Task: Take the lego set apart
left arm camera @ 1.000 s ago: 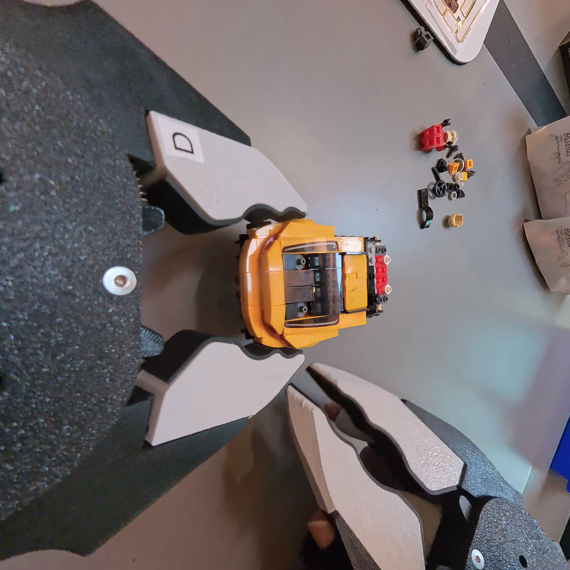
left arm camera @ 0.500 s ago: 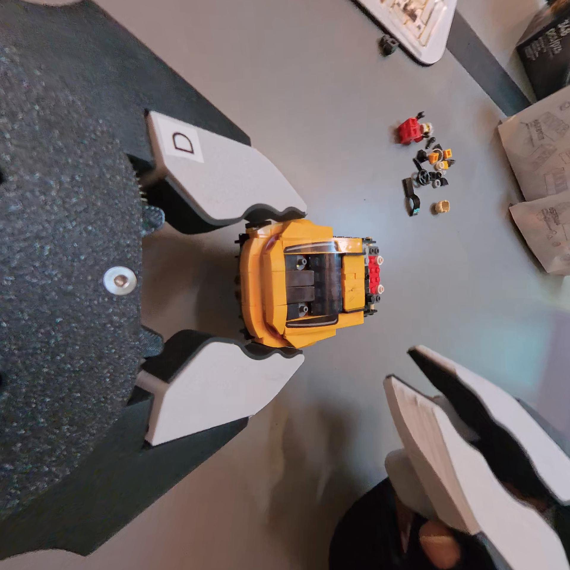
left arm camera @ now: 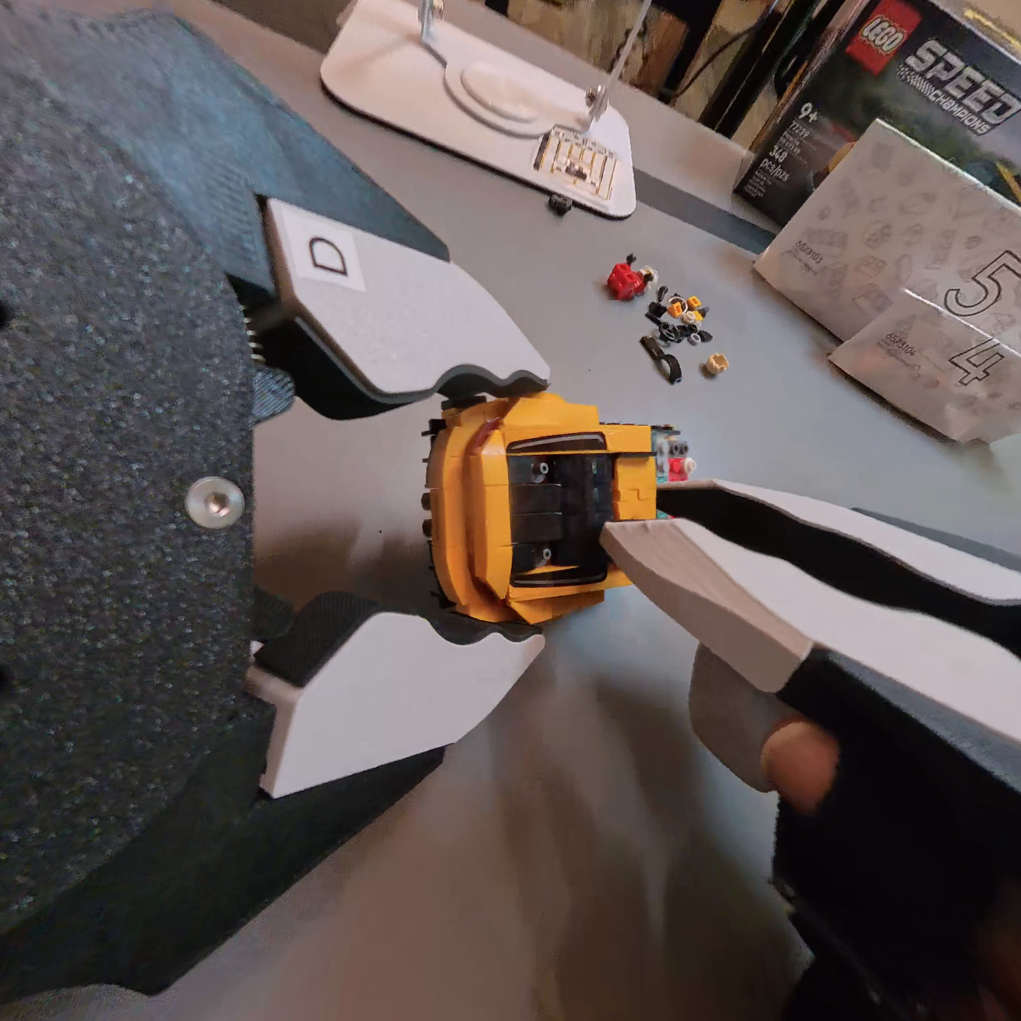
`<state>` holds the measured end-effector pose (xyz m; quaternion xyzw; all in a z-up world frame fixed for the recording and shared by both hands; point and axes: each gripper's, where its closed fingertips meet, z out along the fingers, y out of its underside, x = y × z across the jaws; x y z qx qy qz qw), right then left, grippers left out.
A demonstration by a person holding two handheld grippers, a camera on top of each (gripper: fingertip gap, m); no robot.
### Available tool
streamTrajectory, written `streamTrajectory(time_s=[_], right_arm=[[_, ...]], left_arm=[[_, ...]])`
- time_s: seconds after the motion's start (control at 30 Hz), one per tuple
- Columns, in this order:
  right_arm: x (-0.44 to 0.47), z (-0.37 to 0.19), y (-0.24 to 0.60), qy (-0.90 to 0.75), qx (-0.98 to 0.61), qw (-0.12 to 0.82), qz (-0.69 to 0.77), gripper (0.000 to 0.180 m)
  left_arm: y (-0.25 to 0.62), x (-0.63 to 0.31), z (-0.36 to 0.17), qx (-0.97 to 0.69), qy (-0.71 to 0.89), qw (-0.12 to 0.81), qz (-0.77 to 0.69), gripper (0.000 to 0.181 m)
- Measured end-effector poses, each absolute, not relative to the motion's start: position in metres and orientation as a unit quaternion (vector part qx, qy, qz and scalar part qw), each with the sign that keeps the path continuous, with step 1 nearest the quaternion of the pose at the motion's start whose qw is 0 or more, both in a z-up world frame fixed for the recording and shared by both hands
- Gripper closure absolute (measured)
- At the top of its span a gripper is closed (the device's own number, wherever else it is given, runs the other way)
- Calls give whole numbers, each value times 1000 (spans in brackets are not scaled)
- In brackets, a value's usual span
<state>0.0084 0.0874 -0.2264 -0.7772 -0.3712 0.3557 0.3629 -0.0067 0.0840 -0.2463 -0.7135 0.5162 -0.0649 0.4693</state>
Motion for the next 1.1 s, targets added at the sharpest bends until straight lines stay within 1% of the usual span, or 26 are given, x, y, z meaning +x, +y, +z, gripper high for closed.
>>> streamTrajectory(time_s=[0.1, 0.3, 0.43, 0.67, 0.7, 0.93, 1.1], right_arm=[[8, -231, 86, -369, -781, 348, 365, 153], [11, -236, 85, -365, -790, 333, 363, 153], [14, -240, 85, -369, -802, 326, 338, 152], [14, -245, 81, -398, -819, 319, 263, 155], [13, -245, 79, -403, -818, 316, 262, 159], [12, -245, 78, -400, -829, 307, 241, 160], [10, -244, 79, -409, -824, 317, 233, 162]], left_arm=[[84, -8, -250, -704, 530, 470, -39, 102], [82, -8, -255, -707, 533, 463, -38, 102], [81, -7, -258, -714, 531, 455, -31, 102], [80, -9, -265, -715, 539, 444, 27, 103], [79, -9, -264, -718, 536, 443, 26, 103], [76, -10, -264, -727, 527, 439, 29, 103], [75, -11, -265, -736, 520, 434, 19, 103]])
